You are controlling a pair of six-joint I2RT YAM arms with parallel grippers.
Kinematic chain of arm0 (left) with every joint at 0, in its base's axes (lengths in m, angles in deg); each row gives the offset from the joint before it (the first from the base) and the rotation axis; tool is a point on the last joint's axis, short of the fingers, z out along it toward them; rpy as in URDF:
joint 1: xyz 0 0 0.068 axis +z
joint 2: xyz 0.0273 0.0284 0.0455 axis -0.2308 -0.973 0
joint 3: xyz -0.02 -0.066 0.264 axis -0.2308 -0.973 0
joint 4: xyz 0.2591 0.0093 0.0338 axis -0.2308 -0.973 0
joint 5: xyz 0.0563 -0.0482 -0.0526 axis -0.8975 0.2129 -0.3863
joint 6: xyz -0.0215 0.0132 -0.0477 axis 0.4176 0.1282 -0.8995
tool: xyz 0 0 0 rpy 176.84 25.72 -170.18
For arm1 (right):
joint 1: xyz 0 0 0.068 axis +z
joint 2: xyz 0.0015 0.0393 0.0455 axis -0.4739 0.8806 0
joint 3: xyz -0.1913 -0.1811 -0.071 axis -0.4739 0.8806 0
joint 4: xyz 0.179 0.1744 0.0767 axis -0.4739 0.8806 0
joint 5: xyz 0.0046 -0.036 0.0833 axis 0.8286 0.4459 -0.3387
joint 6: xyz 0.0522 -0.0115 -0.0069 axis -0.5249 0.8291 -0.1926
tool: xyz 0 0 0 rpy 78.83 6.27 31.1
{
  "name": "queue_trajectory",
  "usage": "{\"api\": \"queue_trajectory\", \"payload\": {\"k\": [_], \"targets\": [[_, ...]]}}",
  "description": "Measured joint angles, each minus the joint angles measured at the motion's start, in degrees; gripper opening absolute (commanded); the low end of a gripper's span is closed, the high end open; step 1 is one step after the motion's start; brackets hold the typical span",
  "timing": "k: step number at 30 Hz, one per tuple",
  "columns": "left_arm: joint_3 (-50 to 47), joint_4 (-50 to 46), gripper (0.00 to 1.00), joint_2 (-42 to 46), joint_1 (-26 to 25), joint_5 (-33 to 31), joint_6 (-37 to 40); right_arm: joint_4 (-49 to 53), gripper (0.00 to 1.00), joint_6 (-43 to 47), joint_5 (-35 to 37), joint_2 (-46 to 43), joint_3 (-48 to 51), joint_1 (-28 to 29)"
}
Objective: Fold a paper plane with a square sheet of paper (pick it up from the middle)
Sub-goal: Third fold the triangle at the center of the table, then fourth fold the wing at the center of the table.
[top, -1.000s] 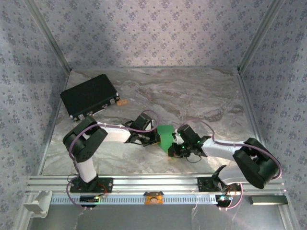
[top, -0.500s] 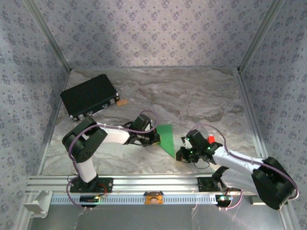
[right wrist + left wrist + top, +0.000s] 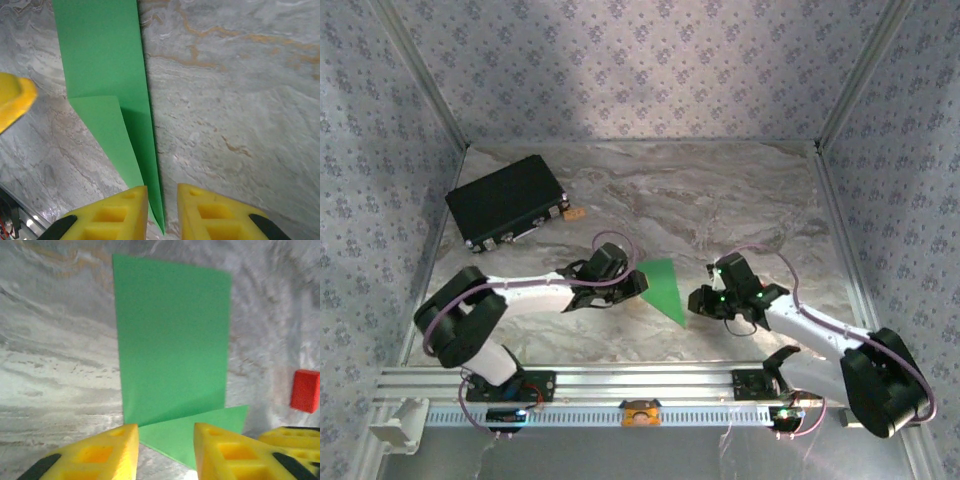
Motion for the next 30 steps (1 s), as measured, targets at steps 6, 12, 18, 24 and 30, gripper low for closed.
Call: {"api": "queue_trajectory", "payload": {"k": [6,12,18,24,30], "targets": [[-2.1,2.0,0.45,1.8,4.6,2.8,1.3,-5.6,0.3,1.0,-4.3,4.3,-1.0,-1.8],[-3.1,4.0,0.46,-0.2,8.8,8.8,1.6,-8.7,0.29,2.8,-7.8,9.5,-3.3,-3.5],[-1.0,5.6,0.47,-5.2,9.6,16.1,2.7,-10.8,0.23,3.3,-10.0,13.6,-4.0,-3.7],[0.6,5.9,0.47,-7.3,9.6,19.1,3.1,-11.8,0.17,3.4,-11.3,14.5,-4.0,-4.2],[0.6,6.0,0.55,-7.4,10.5,20.8,3.0,-13.3,0.09,3.5,-12.0,14.1,-3.8,-5.1]]}}
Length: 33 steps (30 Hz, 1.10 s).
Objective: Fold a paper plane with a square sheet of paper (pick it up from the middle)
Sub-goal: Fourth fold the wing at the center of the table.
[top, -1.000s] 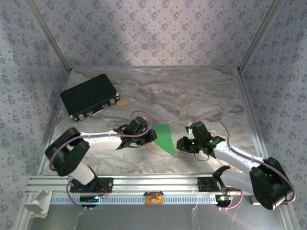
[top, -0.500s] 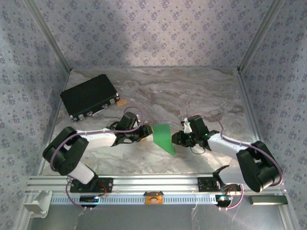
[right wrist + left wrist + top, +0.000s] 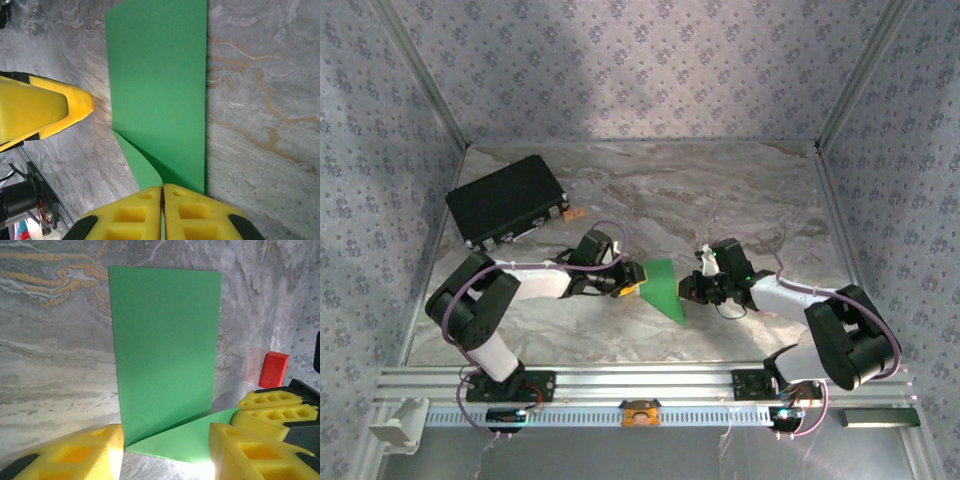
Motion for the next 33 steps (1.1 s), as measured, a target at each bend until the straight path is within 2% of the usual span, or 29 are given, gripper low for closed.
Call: {"api": "queue_trajectory", "payload": {"k": [4,10,24,30,32,33], "targets": [[0.0,0.0,0.6,0.0,1.1,0.2,0.1,-1.4,0.08,0.0,-0.5,-1.4,0.9,-0.9],[0.3,0.2,0.6,-0.3,1.9,1.3,0.0,-3.2,0.08,0.0,-1.5,-1.7,1.9,-1.7],[4.0,2.9,0.48,-5.6,1.9,5.1,-0.5,-5.9,0.09,-0.7,-2.4,-3.0,4.0,-3.8],[4.7,5.8,0.31,-7.8,1.8,6.2,-2.1,-6.2,0.11,-0.7,-2.6,-3.0,4.3,-3.8],[4.8,6.2,0.22,-7.8,1.8,6.3,-2.6,-6.2,0.16,-0.7,-2.6,-3.0,4.3,-3.8],[4.8,6.2,0.17,-7.8,1.8,6.2,-2.8,-6.2,0.23,-0.8,-2.6,-3.0,4.3,-3.9]]}}
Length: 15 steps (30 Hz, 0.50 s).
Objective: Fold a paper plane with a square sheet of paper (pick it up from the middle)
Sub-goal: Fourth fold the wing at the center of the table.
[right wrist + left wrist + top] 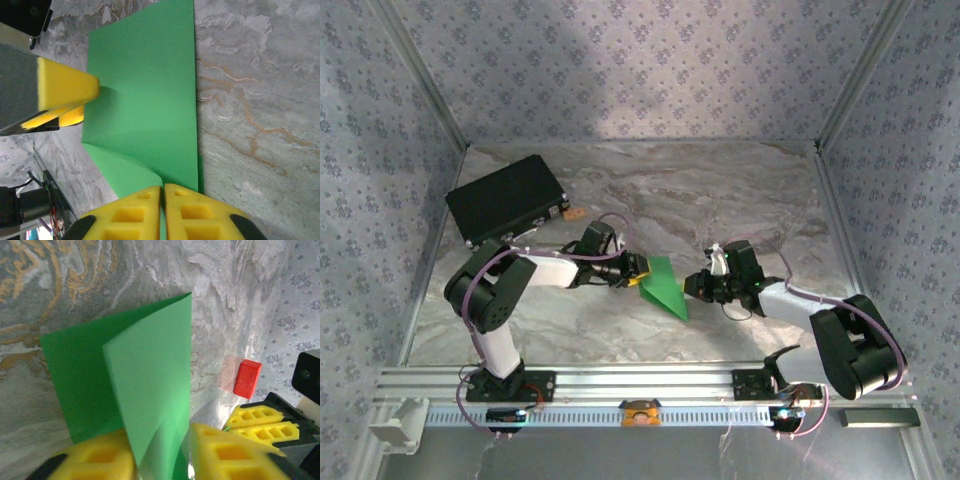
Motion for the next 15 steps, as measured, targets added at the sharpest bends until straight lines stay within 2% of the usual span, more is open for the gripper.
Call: {"api": "queue_trajectory", "payload": {"k": [4,6,15], "targets": [[0.1,0.3,0.08,0.0,0.0,-1.1,-0.6,2.0,0.45,0.5,0.7,-0.8,-0.2,0.4],[0.1,0.6,0.06,0.0,0.0,-1.9,-0.9,4.2,0.51,1.4,2.5,-2.5,-0.5,1.2],[-1.1,0.1,0.06,2.1,0.0,-5.9,-1.3,11.3,0.52,5.3,13.7,-12.4,-1.9,5.4]]}}
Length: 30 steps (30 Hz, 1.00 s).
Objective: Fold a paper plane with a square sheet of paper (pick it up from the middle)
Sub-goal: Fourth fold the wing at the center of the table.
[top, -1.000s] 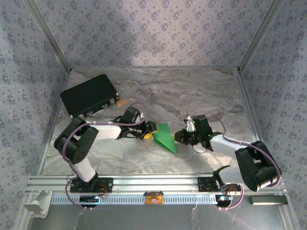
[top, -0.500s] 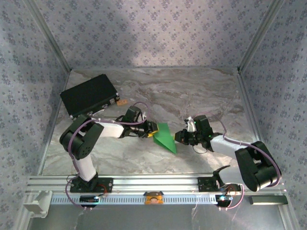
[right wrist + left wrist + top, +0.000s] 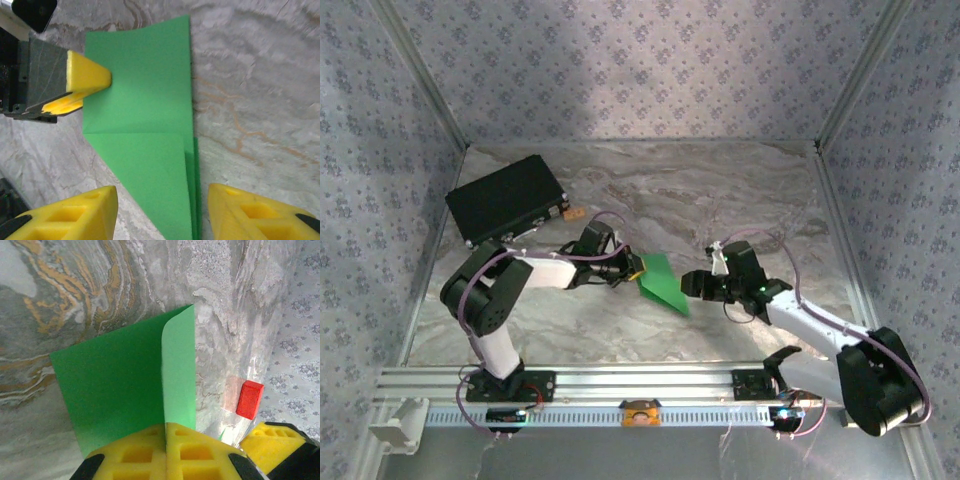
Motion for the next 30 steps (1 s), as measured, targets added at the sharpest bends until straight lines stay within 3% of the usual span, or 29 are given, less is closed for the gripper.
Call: {"api": "queue_trajectory", "payload": {"k": [5,13,21,30], "targets": [[-0.5,-1.2,0.07,1.7,0.0,-1.0,0.1,-0.4,0.52,3.9,7.3,-3.2,0.3,5.5],[-0.5,-3.5,0.17,3.0,0.0,-2.1,1.0,-6.1,0.51,19.7,25.1,-7.8,5.1,22.4],[0.1,-3.7,0.2,2.9,-0.5,-1.7,1.1,-10.3,0.5,31.8,33.4,-6.1,7.0,29.0],[1.4,-3.6,0.14,2.8,-1.2,-1.1,1.4,-12.1,0.51,39.0,40.6,5.0,4.9,33.4]]}}
